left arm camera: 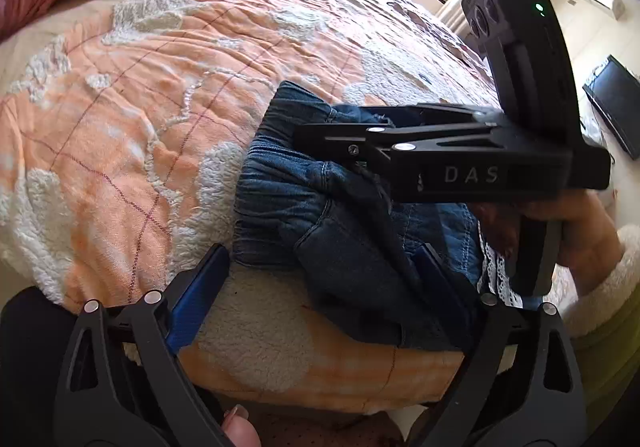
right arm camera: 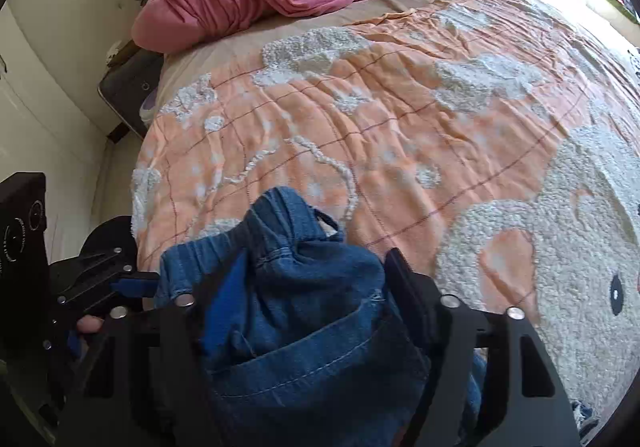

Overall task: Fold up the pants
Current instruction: 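Move the right gripper to the elastic waistband and grasp it, then fold the waistband toward the hem with the right gripper while the left gripper holds the pants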

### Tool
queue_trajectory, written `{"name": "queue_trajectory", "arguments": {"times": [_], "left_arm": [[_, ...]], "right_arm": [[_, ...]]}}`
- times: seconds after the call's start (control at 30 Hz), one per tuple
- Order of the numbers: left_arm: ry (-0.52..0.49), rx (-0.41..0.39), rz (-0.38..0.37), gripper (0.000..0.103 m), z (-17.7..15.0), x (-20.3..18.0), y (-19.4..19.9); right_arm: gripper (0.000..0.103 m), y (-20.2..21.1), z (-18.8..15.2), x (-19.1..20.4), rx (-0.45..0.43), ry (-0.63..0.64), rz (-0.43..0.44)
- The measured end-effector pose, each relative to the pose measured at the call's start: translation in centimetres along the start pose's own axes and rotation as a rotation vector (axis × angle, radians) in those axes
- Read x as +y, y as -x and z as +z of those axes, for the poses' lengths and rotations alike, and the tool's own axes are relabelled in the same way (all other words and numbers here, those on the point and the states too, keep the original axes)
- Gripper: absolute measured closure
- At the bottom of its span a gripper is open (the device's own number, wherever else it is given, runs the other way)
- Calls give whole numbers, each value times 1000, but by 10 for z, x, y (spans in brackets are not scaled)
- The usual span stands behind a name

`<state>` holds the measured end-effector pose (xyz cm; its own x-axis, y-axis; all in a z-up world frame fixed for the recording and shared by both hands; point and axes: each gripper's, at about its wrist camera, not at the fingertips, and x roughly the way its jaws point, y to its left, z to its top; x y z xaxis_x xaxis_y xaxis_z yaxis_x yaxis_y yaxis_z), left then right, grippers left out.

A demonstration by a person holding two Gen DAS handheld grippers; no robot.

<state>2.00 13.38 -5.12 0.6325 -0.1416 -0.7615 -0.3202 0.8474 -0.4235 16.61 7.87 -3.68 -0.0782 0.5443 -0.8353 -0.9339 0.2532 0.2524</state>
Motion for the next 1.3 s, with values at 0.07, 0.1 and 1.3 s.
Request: {"name": "queue_trajectory", "arguments": {"times": [0.07,0.1,1.3], "left_arm": [[4,-15,1,19,1,0,1],[2,-24,8,23,1,1,1],[-326,-121,-91,57,-9,-181,-8]], "right_arm": [[66,2,0,6,-4,15,21],[71,4,-1,8,1,20,9],[84,207,-173,-77,-378,-221,-69]]}}
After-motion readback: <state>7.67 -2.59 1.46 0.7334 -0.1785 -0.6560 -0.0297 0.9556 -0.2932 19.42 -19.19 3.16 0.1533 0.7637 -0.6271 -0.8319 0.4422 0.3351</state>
